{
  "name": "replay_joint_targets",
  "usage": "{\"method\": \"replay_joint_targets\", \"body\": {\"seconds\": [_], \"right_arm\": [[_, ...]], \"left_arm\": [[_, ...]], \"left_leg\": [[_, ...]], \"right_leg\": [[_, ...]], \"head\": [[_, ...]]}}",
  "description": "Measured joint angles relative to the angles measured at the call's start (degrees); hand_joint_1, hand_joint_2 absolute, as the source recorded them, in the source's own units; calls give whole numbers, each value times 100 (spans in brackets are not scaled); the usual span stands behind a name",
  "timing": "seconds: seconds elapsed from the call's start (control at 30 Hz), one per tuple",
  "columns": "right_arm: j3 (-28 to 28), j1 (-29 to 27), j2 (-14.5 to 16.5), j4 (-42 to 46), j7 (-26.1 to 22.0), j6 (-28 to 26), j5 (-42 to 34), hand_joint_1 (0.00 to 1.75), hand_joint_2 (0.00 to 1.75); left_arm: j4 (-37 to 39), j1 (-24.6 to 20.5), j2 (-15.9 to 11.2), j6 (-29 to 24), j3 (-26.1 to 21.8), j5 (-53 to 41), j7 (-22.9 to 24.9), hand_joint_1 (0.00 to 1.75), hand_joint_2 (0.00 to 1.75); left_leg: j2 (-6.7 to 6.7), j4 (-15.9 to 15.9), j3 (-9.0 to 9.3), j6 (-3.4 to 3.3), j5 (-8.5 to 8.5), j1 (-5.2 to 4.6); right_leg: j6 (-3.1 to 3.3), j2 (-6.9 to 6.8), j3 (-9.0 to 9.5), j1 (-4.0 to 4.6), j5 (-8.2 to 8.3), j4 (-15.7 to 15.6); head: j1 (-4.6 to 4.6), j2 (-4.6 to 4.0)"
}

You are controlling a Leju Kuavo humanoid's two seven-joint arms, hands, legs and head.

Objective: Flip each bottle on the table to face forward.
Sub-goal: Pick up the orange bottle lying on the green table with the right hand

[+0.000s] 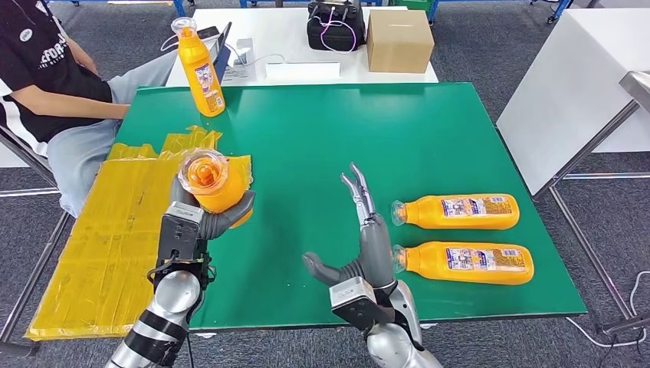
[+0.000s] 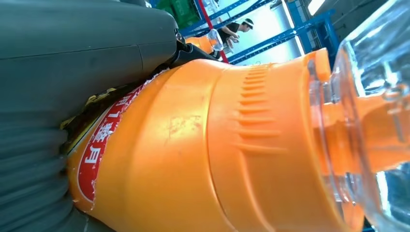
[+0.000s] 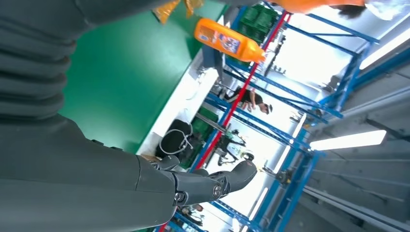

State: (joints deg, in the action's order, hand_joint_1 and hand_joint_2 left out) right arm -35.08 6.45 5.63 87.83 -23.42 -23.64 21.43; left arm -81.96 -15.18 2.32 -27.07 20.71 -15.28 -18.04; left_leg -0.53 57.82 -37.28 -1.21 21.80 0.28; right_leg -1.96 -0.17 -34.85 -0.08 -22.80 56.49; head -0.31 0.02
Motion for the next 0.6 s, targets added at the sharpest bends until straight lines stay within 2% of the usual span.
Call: {"method": "replay_joint_targets", "body": {"seconds": [0.03, 0.1, 0.17, 0.2, 0.27, 0.3, 0.33, 0.4, 0.6], "right_arm": [[18, -13, -13, 58, -32, -13, -4, 0, 175], [56, -33, -41, 190, -119, -49, -26, 0, 175], [109, -40, -73, 389, -184, -55, -58, 0, 175], [139, -36, -87, 509, -203, -35, -53, 0, 175], [186, -18, -111, 744, -216, -19, 57, 0, 175], [199, -9, -122, 858, -215, -56, 180, 0, 175], [204, -2, -134, 965, -208, -128, 320, 0, 175], [207, 3, -164, 1174, -186, -297, 548, 0, 175], [203, 37, -277, 1637, -181, -680, 672, 0, 175]], "left_arm": [[27, -17, -4, -56, -3, -208, 72, 175, 175], [132, -98, -17, -236, -3, -1085, 356, 175, 175], [388, -305, -39, -338, 9, -2667, 938, 175, 175], [604, -476, -64, -279, 30, -3745, 1440, 175, 175], [1183, -910, -174, -22, 181, -6048, 2744, 175, 175], [1558, -1163, -273, 117, 359, -6964, 3410, 175, 175], [1962, -1411, -376, 226, 583, -7506, 3912, 175, 175], [2810, -1859, -556, 407, 1037, -7769, 4447, 175, 175], [4666, -2571, -822, 550, 2041, -7484, 4681, 175, 175]], "left_leg": [[0, 0, 0, 0, 0, 0], [0, 0, 0, 0, -1, 1], [-3, 0, 0, 1, -4, 1], [-5, 0, 0, 1, -6, 1], [-4, 0, -1, 5, -12, 1], [-1, 0, -1, 8, -14, 1], [3, 0, -1, 10, -16, 1], [10, 0, 0, 13, -19, 1], [19, 0, -2, 13, -23, 2]], "right_leg": [[0, 0, 0, 0, 0, 0], [0, 0, -2, 0, 0, 0], [0, -1, -1, 0, 0, 0], [0, -2, 0, 0, 0, 0], [2, -1, -1, 1, 7, 1], [3, 2, -4, 1, 13, 1], [4, 7, -6, 1, 19, 2], [5, 15, -8, 1, 25, 2], [5, 15, -9, 1, 25, 5]], "head": [[0, 0], [1, 0], [1, 0], [2, 0], [2, 0], [2, 0], [2, 0], [1, 0], [1, 0]]}}
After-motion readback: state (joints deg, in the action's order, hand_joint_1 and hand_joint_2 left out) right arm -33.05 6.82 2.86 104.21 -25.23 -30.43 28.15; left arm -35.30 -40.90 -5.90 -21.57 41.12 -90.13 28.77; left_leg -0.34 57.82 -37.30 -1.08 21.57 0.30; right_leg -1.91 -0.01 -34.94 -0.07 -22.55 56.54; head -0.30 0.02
